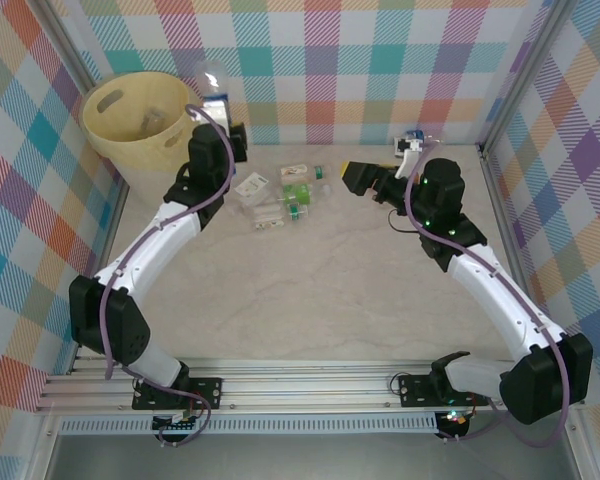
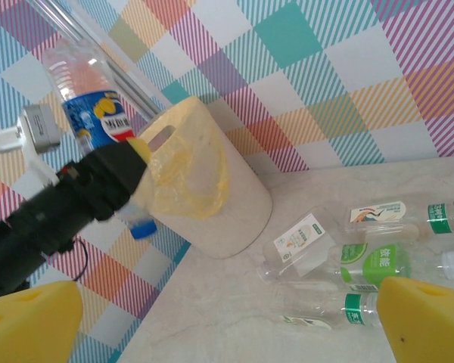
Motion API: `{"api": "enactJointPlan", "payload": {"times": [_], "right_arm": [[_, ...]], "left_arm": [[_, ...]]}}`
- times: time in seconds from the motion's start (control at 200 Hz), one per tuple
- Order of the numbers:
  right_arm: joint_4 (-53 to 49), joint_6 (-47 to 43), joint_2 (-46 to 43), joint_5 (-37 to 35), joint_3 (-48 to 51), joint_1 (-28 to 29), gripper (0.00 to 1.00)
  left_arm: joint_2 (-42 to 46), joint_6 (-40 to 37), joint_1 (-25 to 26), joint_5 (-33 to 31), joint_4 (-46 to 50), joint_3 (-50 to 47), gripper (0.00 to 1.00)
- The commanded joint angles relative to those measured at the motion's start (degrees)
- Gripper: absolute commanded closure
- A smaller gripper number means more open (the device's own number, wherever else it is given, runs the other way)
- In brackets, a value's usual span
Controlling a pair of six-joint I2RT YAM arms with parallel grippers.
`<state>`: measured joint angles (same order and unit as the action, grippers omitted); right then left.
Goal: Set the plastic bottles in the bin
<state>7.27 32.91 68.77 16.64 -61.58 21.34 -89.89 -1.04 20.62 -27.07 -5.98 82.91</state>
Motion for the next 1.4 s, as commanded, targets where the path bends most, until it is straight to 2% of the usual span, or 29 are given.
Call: {"api": "enactJointPlan", "payload": {"times": [0.0, 0.26, 0.585, 0.805, 0.965, 1.11, 1.395], "right_arm": [[0.64, -1.62, -1.67, -1.00, 0.76, 0.03, 0.00], [-0.92, -1.70, -2.85, -2.47, 1.73, 0.02, 0.00], [-2.42, -1.57, -3.64, -3.00, 2.23, 0.01, 0.00], [-2.79, -1.69, -3.64, -3.81, 2.70, 0.02, 0.00], [-2.61, -1.97, -3.23, -4.58, 2.87, 0.04, 0.00], [-2.33, -1.54, -2.23, -4.55, 2.66, 0.01, 0.00], [-3.73, -1.90, -2.25, -4.35, 2.26, 0.01, 0.00]], "left_arm": [[-2.37, -4.64, -3.16, -6.15, -8.69, 4.93, 0.52], [-9.66, -6.33, -9.53, -7.49, -14.31, 14.47, 0.51], [-19.47, -7.92, -14.54, -9.57, -16.18, 27.03, 0.51], [-26.78, -7.83, -17.19, -9.65, -13.11, 35.80, 0.51], [-31.86, -1.53, -19.30, -7.28, -2.71, 43.70, 0.51], [-32.52, 2.77, -19.51, -4.91, 2.81, 42.70, 0.51], [-26.86, 10.26, -19.73, -0.27, 5.98, 30.73, 0.51]]}}
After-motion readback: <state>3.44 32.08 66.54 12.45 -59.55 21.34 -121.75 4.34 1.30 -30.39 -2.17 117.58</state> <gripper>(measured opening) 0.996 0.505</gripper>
